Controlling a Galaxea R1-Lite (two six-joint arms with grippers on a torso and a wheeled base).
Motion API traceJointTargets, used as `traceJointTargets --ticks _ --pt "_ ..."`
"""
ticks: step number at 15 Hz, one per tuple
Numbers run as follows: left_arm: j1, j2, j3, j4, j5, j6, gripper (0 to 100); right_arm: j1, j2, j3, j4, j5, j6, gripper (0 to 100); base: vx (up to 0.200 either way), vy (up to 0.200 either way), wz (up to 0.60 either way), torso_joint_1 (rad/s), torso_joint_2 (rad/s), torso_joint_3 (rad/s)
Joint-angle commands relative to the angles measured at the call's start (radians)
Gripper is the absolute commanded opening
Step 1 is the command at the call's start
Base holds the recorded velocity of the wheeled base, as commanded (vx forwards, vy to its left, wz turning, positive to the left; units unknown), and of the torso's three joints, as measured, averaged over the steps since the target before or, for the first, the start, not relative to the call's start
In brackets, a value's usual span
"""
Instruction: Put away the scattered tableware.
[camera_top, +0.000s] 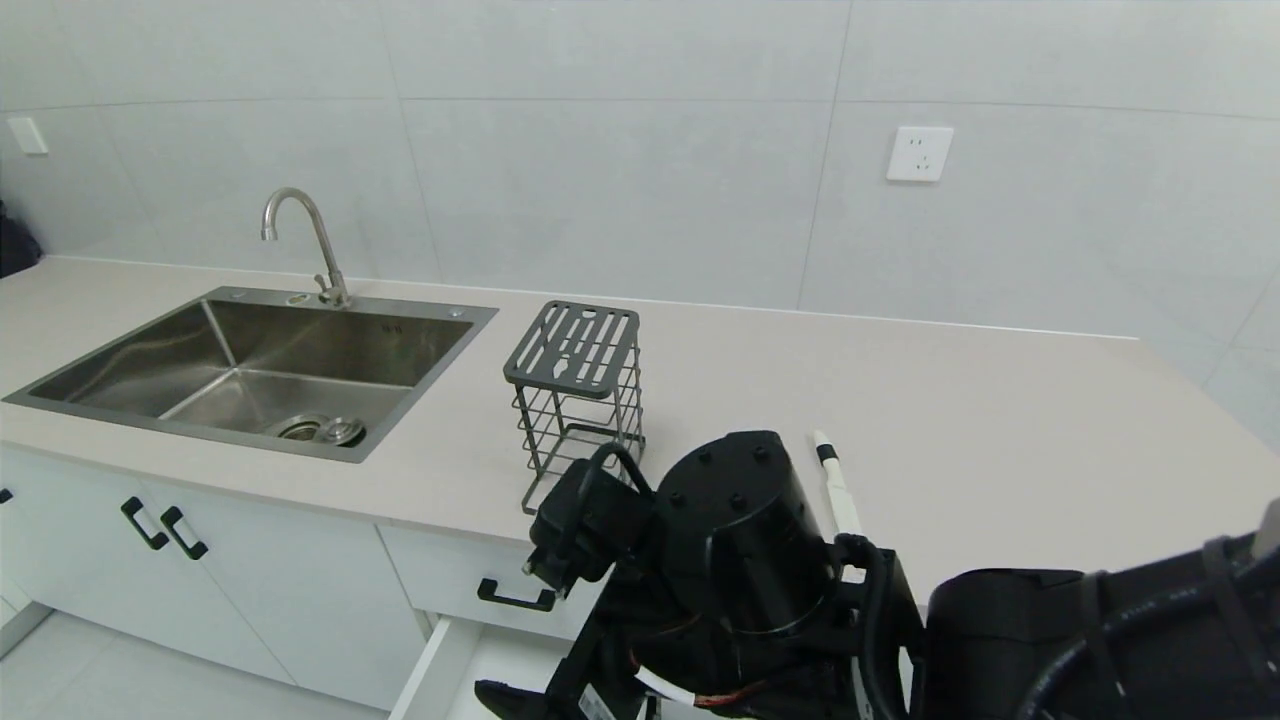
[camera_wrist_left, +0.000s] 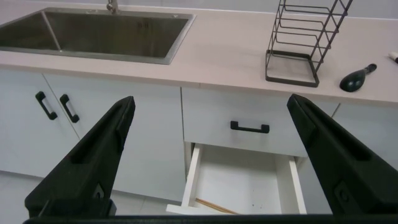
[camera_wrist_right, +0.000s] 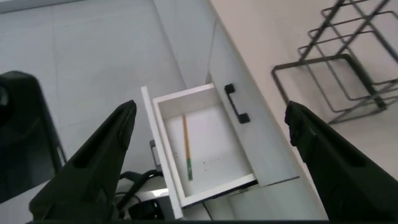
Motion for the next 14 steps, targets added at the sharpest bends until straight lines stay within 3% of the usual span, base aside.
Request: traceJointTargets --ticks 1,4,7,12,14 --pt "0.0 0.001 0.0 0.0 0.0 0.0 100 -0.013 0.04 -0.112 0.127 0.017 -0.001 100 0.0 0.0 0.0 0.0 0.0 0.0" --pt "0.0 0.001 0.0 0.0 0.0 0.0 100 -0.033 0.066 -0.28 0.372 0.017 -0.001 100 0.0 0.0 0.0 0.0 0.0 0.0" --pt "0.0 0.001 0.0 0.0 0.0 0.0 100 -0.143 0.066 -0.316 0.421 0.017 0.003 100 0.0 0.0 0.0 0.0 0.0 0.0" --pt "0.0 0.001 0.0 0.0 0.0 0.0 100 -0.343 -0.003 -0.147 0.32 0.058 -0.072 100 0.0 0.0 0.0 0.0 0.0 0.0" --pt "0.0 0.001 0.0 0.0 0.0 0.0 100 -0.372 0.002 -0.092 0.23 0.093 -0.087 100 0.0 0.0 0.0 0.0 0.0 0.0"
